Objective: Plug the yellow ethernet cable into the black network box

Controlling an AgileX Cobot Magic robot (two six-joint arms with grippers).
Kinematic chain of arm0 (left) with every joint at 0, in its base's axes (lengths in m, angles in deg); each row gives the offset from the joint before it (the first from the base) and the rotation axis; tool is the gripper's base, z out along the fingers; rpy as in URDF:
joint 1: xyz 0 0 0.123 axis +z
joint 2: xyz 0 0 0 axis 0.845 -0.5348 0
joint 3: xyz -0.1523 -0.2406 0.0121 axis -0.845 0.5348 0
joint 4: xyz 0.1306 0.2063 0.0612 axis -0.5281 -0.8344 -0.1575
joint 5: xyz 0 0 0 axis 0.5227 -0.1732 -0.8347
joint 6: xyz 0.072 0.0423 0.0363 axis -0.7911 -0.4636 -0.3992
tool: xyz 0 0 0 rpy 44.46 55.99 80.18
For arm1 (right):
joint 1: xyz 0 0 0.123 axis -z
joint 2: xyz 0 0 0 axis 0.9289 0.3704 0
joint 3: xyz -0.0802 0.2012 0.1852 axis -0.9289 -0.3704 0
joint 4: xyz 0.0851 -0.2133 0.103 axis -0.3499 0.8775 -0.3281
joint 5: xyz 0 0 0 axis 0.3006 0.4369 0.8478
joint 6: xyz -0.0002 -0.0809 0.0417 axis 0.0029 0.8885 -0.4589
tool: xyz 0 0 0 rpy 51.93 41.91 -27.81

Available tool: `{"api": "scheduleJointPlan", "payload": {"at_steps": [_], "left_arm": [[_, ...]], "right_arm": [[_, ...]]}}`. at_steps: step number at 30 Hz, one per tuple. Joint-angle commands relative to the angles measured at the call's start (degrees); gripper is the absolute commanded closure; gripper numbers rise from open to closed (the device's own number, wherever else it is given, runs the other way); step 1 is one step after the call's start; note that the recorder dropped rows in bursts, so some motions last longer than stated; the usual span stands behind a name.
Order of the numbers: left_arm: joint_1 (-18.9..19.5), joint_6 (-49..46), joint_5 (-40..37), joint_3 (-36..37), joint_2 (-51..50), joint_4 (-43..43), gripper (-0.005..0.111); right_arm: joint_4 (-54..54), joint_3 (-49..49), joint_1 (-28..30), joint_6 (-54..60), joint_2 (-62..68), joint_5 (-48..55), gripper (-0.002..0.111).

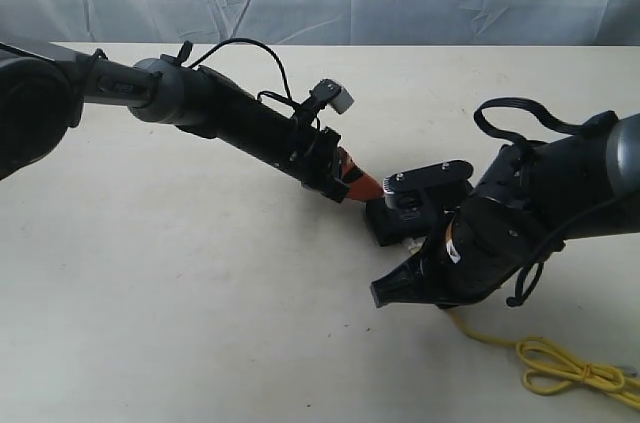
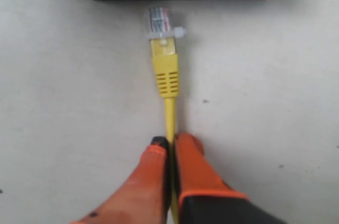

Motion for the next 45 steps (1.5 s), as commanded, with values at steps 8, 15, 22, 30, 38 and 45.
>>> {"api": "scheduleJointPlan", "payload": {"at_steps": [8,15,22,30,38,45], "left_arm": [[-0.20,0.14,-0.05,-0.12,0.21,-0.60,0.107],[-0.20,0.14,-0.05,-0.12,0.21,-0.60,0.107],[-0.20,0.14,-0.38,-0.12,0.21,-0.58,0.107],[0.42,0.14,2.83,-0.12,0.21,0.50,0.107],[-0.33,-2.40,6.45,-0.12,0.21,5.38,0.107],[-0.98,-2.40,3.91,-0.12,-1.80,5.12,0.107]], "right_arm": [[5.90,-0.05,0.31,-4.27,-0.29,-2.32,0.109],[11.28,-0.05,0.31,-8.99,-0.04,-2.69,0.109],[11.28,-0.05,0.31,-8.99,1.16,-2.69,0.109],[10.87,-0.05,0.31,-8.99,1.06,3.29,0.109],[13.03,-0.05,0.31,-12.81,1.06,2.70,0.109],[18.40,-0.05,0.31,-19.75,1.06,2.04,0.109]]}}
